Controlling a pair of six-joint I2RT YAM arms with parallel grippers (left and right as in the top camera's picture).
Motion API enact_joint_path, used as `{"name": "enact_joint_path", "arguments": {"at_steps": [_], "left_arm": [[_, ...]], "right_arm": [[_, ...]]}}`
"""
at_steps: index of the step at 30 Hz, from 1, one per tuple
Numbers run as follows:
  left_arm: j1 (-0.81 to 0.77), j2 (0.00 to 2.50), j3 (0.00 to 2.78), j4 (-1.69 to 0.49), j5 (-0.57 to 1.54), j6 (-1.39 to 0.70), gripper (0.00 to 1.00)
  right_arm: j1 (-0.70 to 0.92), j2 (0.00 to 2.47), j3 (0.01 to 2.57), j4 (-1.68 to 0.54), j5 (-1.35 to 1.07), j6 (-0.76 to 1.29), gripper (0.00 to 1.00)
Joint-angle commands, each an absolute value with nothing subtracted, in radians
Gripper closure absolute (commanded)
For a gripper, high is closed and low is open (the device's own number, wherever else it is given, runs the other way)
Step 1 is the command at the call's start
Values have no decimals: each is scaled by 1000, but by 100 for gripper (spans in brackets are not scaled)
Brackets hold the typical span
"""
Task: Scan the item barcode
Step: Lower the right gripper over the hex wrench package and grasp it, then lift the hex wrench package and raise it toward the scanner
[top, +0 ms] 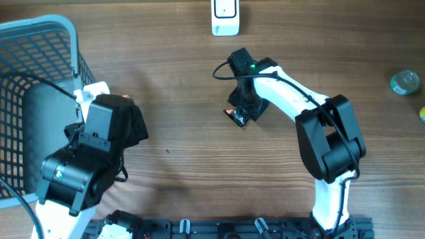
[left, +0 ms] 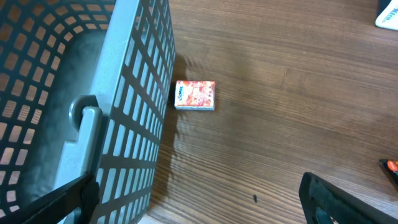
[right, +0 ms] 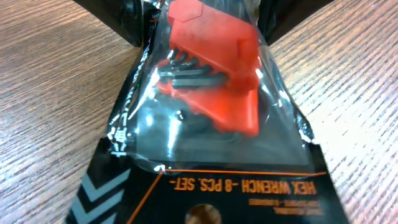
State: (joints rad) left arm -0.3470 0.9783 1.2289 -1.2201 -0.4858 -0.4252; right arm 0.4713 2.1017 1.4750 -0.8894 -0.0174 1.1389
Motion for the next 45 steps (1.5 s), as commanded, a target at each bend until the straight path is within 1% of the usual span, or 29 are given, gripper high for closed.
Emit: {"name": "enact_joint_path", "arguments": {"at_steps": [1, 2, 5, 10, 12, 13, 15, 17, 19, 26, 30, 36, 38, 40, 45], "left_arm": [[-351, 978, 1230, -1221, -479, -435, 0], [-351, 978, 1231, -1221, -479, -435, 0], [-351, 978, 1230, -1221, -479, -434, 0], [-351, 978, 1230, -1222, -479, -435, 0], [-351, 978, 1231, -1224, -479, -435, 0], [-351, 978, 1230, -1224, -479, -434, 0], [-351, 978, 1230, -1224, -479, -434, 0], [-351, 978, 1230, -1224, -479, -435, 0], [-351, 978, 1230, -1224, -479, -434, 0], [-351, 978, 1230, -1225, -479, -435, 0], [-351, 978, 1230, -1225, -479, -435, 0], [-351, 978, 1230, -1228, -478, -435, 0], [-351, 978, 1231, -1228, -478, -435, 0], [-351, 978, 1230, -1228, -475, -435, 0], [-351, 978, 1230, -1228, -475, -434, 0]], "right_arm": [[471, 2108, 1465, -857, 23, 1046, 41], [471, 2108, 1465, -846, 22, 1014, 38], [471, 2108, 1465, -833, 22, 954, 22], [471, 2108, 1465, -826, 26, 922, 17], [471, 2108, 1465, -814, 27, 915, 16], [471, 2108, 1465, -812, 27, 915, 18], [471, 2108, 1465, -811, 26, 915, 24], [471, 2108, 1465, -812, 26, 915, 38], [471, 2108, 1465, -811, 27, 916, 46], [471, 2108, 1465, -810, 39, 912, 62], [471, 2108, 1465, -793, 45, 859, 66], [471, 2108, 1465, -786, 52, 836, 66], [471, 2108, 1465, -786, 49, 833, 67], [471, 2108, 1465, -782, 21, 808, 71], [471, 2108, 1466, -775, -76, 776, 71]]}}
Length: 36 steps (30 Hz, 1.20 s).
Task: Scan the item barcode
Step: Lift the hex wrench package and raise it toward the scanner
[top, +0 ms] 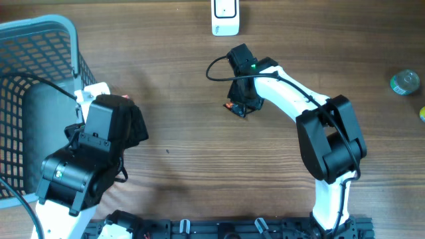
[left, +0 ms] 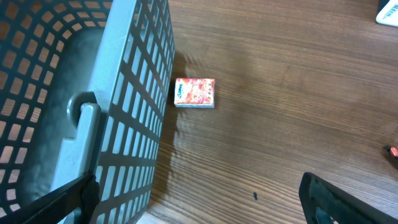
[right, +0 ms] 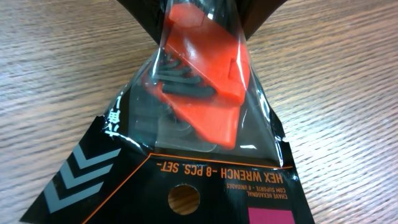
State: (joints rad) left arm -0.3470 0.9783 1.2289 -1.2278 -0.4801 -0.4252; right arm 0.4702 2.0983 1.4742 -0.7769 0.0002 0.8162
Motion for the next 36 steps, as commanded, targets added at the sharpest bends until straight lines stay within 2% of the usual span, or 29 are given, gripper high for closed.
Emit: {"name": "enact_joint_path", "arguments": {"at_steps": [1, 8, 17, 28, 36], "left_arm": [[-351, 978, 1231, -1228, -475, -435, 0], [-351, 978, 1230, -1228, -475, -434, 0], [-351, 978, 1230, -1228, -475, -434, 0], [-351, 978, 1230, -1228, -475, -434, 0], [-351, 978, 1230, -1228, -475, -435, 0]], "right_arm": [[471, 2108, 1466, -775, -93, 771, 71], [471, 2108, 1466, -774, -176, 727, 75], [468, 2107, 1466, -791, -403, 654, 75], [414, 2107, 1466, -808, -914, 538, 75], [369, 2107, 1466, -809, -1191, 496, 75]]}}
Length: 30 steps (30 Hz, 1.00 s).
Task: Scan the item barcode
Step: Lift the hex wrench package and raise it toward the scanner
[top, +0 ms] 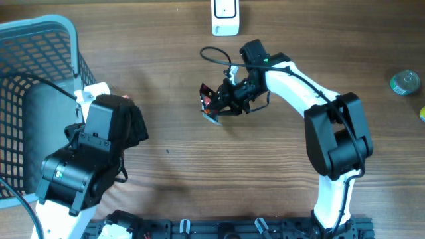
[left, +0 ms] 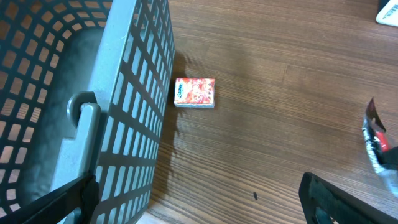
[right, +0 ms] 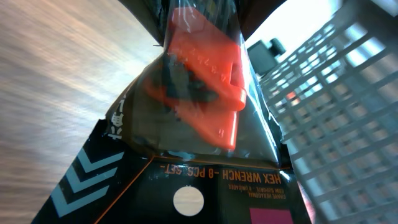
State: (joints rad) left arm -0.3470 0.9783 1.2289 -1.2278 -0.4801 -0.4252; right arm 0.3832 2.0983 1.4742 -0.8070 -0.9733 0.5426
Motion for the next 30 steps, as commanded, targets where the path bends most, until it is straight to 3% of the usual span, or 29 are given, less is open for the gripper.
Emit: {"name": "enact_joint_path", "arguments": {"at_steps": [1, 11, 18, 22, 30], "left_arm": [[-351, 978, 1231, -1228, -475, -434, 0], [-351, 978, 1231, -1229, -475, -435, 0], [-351, 978, 1231, -1229, -474, -434, 0], [-351, 978, 1230, -1232, -460, -435, 0], [-351, 978, 1230, -1232, -460, -434, 0]], "right_arm": [[368, 2107, 1466, -808, -1225, 496, 75], [367, 2107, 1466, -698, -1621, 483, 74], [367, 2107, 1466, -472, -1624, 645, 73], [366, 2107, 1466, -243, -1624, 768, 73], [366, 2107, 1466, 491, -1623, 1163, 75]]}}
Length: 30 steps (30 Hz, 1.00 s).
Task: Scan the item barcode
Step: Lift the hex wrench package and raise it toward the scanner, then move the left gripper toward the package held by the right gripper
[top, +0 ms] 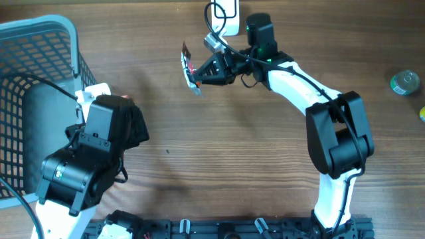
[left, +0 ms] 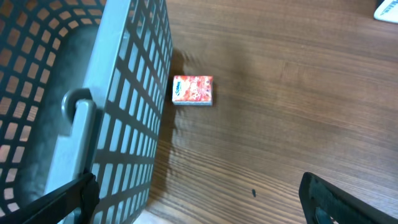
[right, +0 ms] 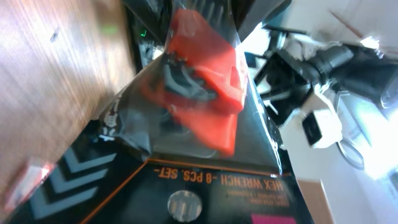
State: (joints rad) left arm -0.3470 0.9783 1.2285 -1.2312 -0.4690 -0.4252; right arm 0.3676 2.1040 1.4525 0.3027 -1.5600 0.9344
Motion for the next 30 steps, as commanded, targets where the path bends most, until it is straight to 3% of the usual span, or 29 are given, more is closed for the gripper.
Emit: {"name": "enact_joint_path", "arguments": {"at_steps": [1, 5, 11, 24, 30], "left_arm": [[-351, 978, 1231, -1232, -460, -434, 0], [-351, 978, 1231, -1232, -461, -434, 0], [-351, 978, 1231, -1232, -460, -434, 0], [-351, 978, 1231, -1203, -456, -430, 0], [-350, 998, 1231, -1056, -174, -481, 0]], "right_arm": [[366, 2107, 1466, 562, -1623, 1205, 75], [366, 2104, 1466, 899, -1606, 1423, 75], [366, 2104, 1466, 1099, -1616, 1541, 77], [366, 2104, 1466, 1036, -1621, 1652, 76], [366, 2104, 1466, 994, -1621, 1666, 76]]}}
